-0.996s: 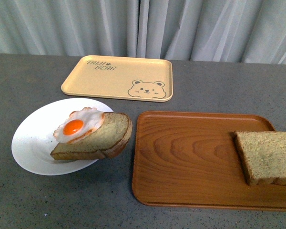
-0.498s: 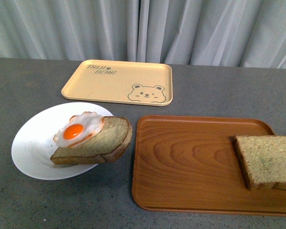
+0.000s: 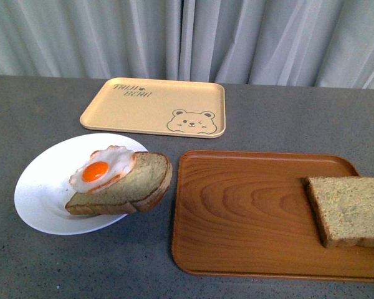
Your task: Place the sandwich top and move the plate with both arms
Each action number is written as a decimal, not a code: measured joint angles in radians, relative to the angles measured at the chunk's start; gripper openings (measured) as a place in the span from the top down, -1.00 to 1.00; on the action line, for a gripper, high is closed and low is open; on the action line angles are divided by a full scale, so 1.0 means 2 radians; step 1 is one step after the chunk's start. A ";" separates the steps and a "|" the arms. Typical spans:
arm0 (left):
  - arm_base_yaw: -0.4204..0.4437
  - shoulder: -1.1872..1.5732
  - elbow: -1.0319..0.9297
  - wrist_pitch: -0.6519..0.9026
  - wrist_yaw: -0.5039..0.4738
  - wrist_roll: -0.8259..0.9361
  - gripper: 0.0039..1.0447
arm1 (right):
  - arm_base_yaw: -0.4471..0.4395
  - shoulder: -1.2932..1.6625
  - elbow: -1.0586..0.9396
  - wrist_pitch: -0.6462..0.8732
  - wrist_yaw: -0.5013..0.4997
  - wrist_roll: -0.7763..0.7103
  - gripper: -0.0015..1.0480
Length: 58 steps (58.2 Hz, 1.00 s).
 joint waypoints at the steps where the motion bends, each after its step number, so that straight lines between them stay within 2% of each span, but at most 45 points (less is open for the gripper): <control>1: 0.000 0.000 0.000 0.000 0.000 0.000 -0.83 | 0.002 0.017 0.003 0.009 0.001 -0.002 -0.82; 10: 0.000 0.000 0.000 0.000 0.000 0.000 -0.83 | 0.035 0.169 0.047 0.076 0.022 -0.006 -0.82; 18: 0.000 0.000 0.000 0.000 0.000 0.000 -0.83 | 0.061 0.225 0.068 0.088 0.030 0.000 -0.82; 35: 0.000 0.000 0.000 0.000 0.000 0.000 -0.83 | 0.114 0.298 0.105 0.109 0.058 0.024 -0.82; 53: 0.000 0.000 0.000 0.000 0.000 0.000 -0.83 | 0.139 0.333 0.126 0.119 0.076 0.046 -0.82; 58: 0.000 0.000 0.000 0.000 0.000 0.000 -0.83 | 0.143 0.337 0.127 0.120 0.078 0.048 -0.65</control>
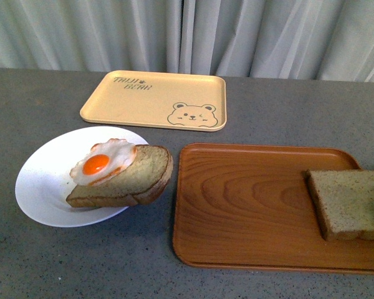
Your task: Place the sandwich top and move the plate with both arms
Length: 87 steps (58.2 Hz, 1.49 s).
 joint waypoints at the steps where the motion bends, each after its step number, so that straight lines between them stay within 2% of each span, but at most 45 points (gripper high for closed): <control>1: 0.000 0.000 0.000 0.000 0.000 0.000 -0.83 | 0.002 0.001 0.000 0.000 0.001 0.001 -0.59; 19: 0.000 0.000 0.000 0.000 0.000 0.000 -0.83 | 0.009 0.003 0.003 0.001 0.001 0.011 0.28; 34: 0.000 0.000 0.000 0.000 0.000 0.000 -0.83 | 0.005 -0.028 0.003 -0.009 -0.012 0.018 0.93; 46: 0.000 0.000 0.000 0.000 0.000 0.000 -0.83 | 0.008 -0.113 0.008 -0.046 -0.035 0.048 0.94; 54: 0.000 0.000 0.000 0.000 0.000 0.000 -0.83 | 0.050 -0.171 0.035 -0.052 -0.041 0.083 0.94; 67: 0.000 0.000 0.000 0.000 0.000 0.000 -0.83 | 0.172 -0.161 0.113 -0.023 -0.008 0.143 0.94; 81: 0.000 0.000 0.000 0.000 0.000 0.000 -0.83 | 0.329 -0.037 0.211 0.027 0.052 0.197 0.94; 87: 0.000 0.000 0.000 0.000 0.000 0.000 -0.83 | 0.379 0.007 0.233 0.036 0.065 0.210 0.94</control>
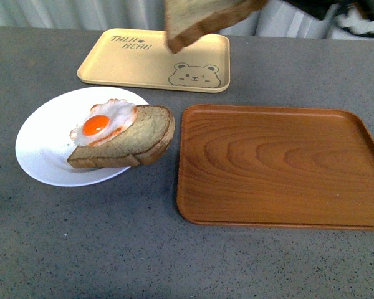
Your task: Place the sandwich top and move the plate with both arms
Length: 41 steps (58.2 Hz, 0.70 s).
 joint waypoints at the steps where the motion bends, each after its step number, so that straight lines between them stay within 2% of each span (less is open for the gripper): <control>1: 0.000 0.000 0.000 0.000 0.000 0.000 -0.83 | 0.004 0.004 0.002 0.001 0.001 0.002 0.94; 7: 0.000 0.000 0.000 0.000 0.000 0.000 -0.83 | 0.039 0.035 0.015 0.007 0.008 0.014 0.94; 15: 0.000 0.000 0.000 0.000 0.000 0.000 -0.83 | 0.064 0.066 0.025 0.010 0.025 0.031 0.94; 41: 0.000 0.000 0.000 0.000 0.000 0.000 -0.83 | 0.094 0.132 0.040 0.007 0.056 0.065 0.94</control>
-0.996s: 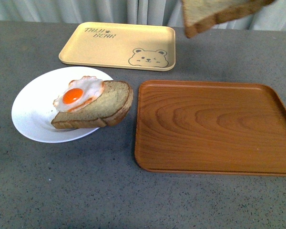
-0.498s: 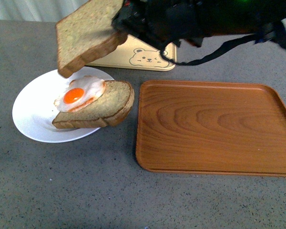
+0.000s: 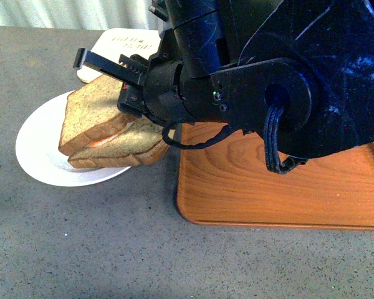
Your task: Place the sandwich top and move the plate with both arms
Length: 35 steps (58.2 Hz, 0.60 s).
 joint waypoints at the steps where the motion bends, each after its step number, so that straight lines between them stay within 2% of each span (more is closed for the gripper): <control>1: 0.000 0.000 0.000 0.000 0.000 0.000 -0.83 | 0.001 0.000 0.000 0.000 0.000 0.000 0.94; 4: 0.000 0.000 0.000 0.000 0.000 0.000 -0.83 | 0.004 0.000 -0.001 0.000 0.002 -0.001 0.92; 6: 0.000 0.000 0.000 0.000 0.000 0.000 -0.83 | 0.006 0.000 -0.002 0.000 0.006 0.000 0.83; 17: 0.000 0.000 0.000 0.000 0.000 0.000 -0.83 | 0.010 -0.003 -0.021 0.000 0.014 -0.002 0.21; 26: 0.000 0.000 0.000 0.000 0.000 0.000 -0.83 | -0.006 -0.058 -0.067 0.000 0.027 -0.005 -0.46; 33: 0.000 0.000 0.000 0.000 0.000 0.000 -0.83 | -0.029 -0.108 -0.093 -0.002 0.027 -0.007 -0.81; 35: 0.000 0.000 0.000 0.000 0.000 0.000 -0.83 | -0.037 -0.122 -0.100 -0.003 0.027 -0.007 -0.85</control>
